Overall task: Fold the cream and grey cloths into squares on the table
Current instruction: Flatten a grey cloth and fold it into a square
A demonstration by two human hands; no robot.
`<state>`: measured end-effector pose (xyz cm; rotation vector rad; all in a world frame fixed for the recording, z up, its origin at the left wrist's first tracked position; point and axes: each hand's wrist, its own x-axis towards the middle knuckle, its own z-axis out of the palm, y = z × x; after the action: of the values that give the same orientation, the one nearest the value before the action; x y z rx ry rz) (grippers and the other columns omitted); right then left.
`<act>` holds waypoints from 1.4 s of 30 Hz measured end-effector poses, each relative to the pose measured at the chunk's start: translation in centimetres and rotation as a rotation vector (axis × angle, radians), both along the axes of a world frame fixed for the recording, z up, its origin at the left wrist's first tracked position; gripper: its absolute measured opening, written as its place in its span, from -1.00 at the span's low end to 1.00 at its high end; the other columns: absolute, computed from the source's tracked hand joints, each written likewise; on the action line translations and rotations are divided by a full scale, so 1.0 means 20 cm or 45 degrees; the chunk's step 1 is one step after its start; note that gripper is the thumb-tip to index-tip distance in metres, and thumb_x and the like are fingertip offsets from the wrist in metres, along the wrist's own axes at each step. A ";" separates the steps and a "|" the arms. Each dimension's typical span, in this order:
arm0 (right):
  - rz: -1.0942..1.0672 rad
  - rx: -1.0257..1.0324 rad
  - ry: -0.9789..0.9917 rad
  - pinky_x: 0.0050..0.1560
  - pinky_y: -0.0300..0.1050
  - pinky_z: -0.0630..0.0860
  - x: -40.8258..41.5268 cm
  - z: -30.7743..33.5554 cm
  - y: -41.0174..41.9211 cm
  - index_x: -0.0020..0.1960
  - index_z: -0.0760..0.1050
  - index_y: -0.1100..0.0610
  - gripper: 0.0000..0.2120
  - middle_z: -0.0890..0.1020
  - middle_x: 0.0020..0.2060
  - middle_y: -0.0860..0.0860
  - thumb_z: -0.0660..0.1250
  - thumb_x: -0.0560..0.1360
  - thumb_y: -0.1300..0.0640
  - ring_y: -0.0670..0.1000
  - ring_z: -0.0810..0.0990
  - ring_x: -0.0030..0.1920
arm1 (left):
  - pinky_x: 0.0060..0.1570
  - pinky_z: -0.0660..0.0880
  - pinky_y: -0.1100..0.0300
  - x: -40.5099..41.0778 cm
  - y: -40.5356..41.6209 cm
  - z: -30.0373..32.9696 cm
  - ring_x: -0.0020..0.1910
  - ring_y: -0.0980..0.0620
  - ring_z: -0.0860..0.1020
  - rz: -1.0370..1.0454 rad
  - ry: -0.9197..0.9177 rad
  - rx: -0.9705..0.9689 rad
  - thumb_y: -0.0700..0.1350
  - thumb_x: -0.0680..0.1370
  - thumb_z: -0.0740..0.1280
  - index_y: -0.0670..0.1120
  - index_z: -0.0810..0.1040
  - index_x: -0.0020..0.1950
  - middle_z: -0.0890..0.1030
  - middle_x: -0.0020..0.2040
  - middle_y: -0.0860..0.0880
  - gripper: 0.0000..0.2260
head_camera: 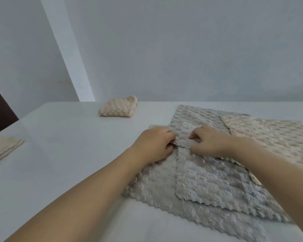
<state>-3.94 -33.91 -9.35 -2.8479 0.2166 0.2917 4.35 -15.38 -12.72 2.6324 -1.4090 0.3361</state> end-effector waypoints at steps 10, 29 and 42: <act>-0.002 -0.169 -0.282 -0.16 -0.07 0.48 -0.05 0.04 0.04 -0.13 0.40 0.05 -0.90 0.51 -0.11 0.01 0.18 0.49 0.22 0.05 0.52 -0.11 | -0.21 0.44 0.17 0.00 -0.04 0.22 -0.15 0.01 0.54 0.300 0.457 -0.305 -0.16 0.60 0.20 -0.07 0.60 -0.11 0.62 -0.11 0.03 -0.80; 0.069 1.724 -0.181 -0.26 -0.20 0.42 -0.20 0.91 0.51 -0.12 0.54 0.23 -0.92 0.44 -0.38 0.07 0.30 0.51 0.24 -0.02 0.42 -0.40 | -0.44 0.13 0.14 -0.30 0.99 1.24 -0.52 -0.01 0.20 0.797 0.823 -1.575 -0.12 0.41 0.23 -0.03 0.26 -0.37 0.25 -0.46 -0.03 -0.81; -0.269 0.916 -0.125 -0.42 -0.13 0.45 0.20 0.24 0.96 -0.16 0.46 0.25 -0.86 0.49 -0.40 0.11 0.30 0.57 0.25 0.04 0.46 -0.45 | -0.52 0.30 0.28 0.01 1.51 0.51 -0.53 -0.02 0.43 1.103 0.696 -0.867 -0.19 0.54 0.28 -0.15 0.47 -0.23 0.52 -0.36 -0.12 -0.85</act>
<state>0.15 -14.62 -4.46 -2.1018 0.3141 0.1430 4.51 14.89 -2.51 2.2934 0.0666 0.1115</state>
